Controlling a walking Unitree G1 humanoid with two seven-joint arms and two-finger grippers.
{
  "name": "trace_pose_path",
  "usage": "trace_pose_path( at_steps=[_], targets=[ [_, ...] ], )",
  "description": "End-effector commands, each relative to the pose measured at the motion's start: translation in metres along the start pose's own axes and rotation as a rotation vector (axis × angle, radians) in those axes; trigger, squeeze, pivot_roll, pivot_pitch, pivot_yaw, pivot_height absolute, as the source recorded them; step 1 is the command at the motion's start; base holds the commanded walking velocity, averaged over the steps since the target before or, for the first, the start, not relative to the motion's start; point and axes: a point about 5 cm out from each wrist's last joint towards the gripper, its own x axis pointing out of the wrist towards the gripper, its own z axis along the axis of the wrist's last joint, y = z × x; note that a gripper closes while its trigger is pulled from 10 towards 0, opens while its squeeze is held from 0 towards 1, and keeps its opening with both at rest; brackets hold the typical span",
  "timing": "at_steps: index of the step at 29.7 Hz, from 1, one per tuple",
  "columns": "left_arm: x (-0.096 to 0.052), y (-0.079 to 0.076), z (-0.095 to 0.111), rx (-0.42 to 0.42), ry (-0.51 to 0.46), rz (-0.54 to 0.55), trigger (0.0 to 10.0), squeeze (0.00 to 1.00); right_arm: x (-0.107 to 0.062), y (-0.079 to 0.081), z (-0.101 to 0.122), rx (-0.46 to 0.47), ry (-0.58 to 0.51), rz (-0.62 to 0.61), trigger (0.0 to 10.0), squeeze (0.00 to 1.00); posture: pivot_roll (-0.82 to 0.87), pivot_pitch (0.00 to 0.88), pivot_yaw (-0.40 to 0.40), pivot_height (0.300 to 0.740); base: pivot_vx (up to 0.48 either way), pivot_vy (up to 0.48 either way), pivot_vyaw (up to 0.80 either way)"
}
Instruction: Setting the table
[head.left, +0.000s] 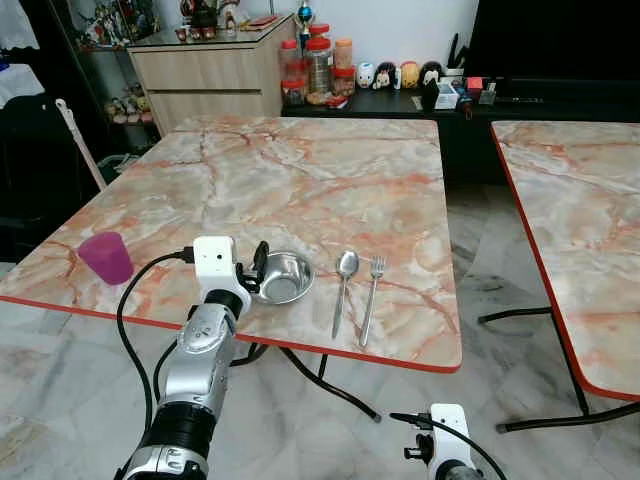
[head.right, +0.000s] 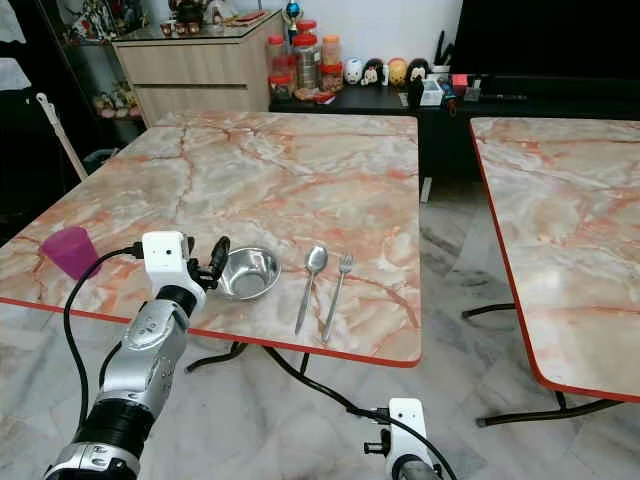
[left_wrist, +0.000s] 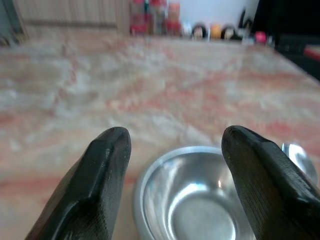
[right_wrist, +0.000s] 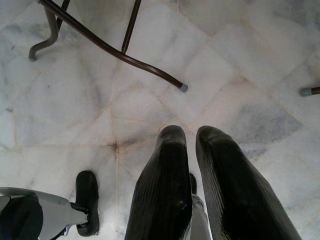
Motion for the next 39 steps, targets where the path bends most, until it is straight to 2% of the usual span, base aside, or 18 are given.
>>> trace_pose_path(
  at_steps=[1,2,6,9,11,12,18,26,29,39],
  targets=[
    [0.001,0.001,-0.003,-0.002,0.044,-0.009,10.0,0.87,0.001,0.002,0.001,0.003,0.002,0.004,10.0,0.00,0.03,0.000,0.051,0.714,0.000,0.000,0.00],
    [0.002,0.000,-0.006,-0.001,0.075,-0.008,10.0,0.00,0.001,0.002,0.001,0.002,0.002,0.004,10.0,0.00,0.03,0.000,0.051,0.714,0.000,0.000,0.00],
    [0.002,0.001,-0.007,-0.008,0.093,-0.006,10.0,0.00,0.001,0.002,0.001,0.002,0.001,0.004,10.0,0.00,0.03,0.000,0.052,0.714,0.000,0.000,0.00],
    [0.003,0.002,-0.006,-0.050,0.108,0.016,10.0,0.00,0.001,0.001,0.002,0.000,0.001,0.005,10.0,0.00,0.03,0.000,0.051,0.714,0.000,0.000,0.00],
    [0.004,0.008,-0.006,-0.115,0.135,0.054,10.0,0.00,0.001,0.001,0.002,-0.002,0.002,0.007,10.0,0.00,0.02,0.000,0.051,0.714,0.000,0.000,0.00],
    [0.004,0.008,-0.006,-0.115,0.135,0.054,10.0,0.00,0.001,0.001,0.002,-0.002,0.002,0.007,10.0,0.00,0.02,0.000,0.051,0.714,0.000,0.000,0.00],
    [0.005,0.016,-0.005,-0.240,0.145,0.102,10.0,0.00,0.001,0.001,0.003,-0.007,0.000,0.011,10.0,0.00,0.02,0.000,0.048,0.714,0.000,0.000,0.00],
    [0.005,0.017,-0.007,-0.267,0.166,0.102,10.0,0.00,0.001,0.001,0.004,-0.009,0.000,0.013,10.0,0.00,0.02,0.000,0.046,0.714,0.000,0.000,0.00],
    [0.002,0.013,-0.018,-0.255,0.242,0.076,10.0,0.00,0.001,0.000,0.004,-0.006,-0.001,0.013,10.0,0.00,0.02,0.000,0.045,0.714,0.000,0.000,0.00],
    [0.002,0.008,-0.019,-0.269,0.253,0.063,10.0,0.00,0.001,0.000,0.003,-0.016,0.001,0.016,10.0,0.00,0.02,0.000,0.043,0.714,0.000,0.000,0.00]
  ],
)
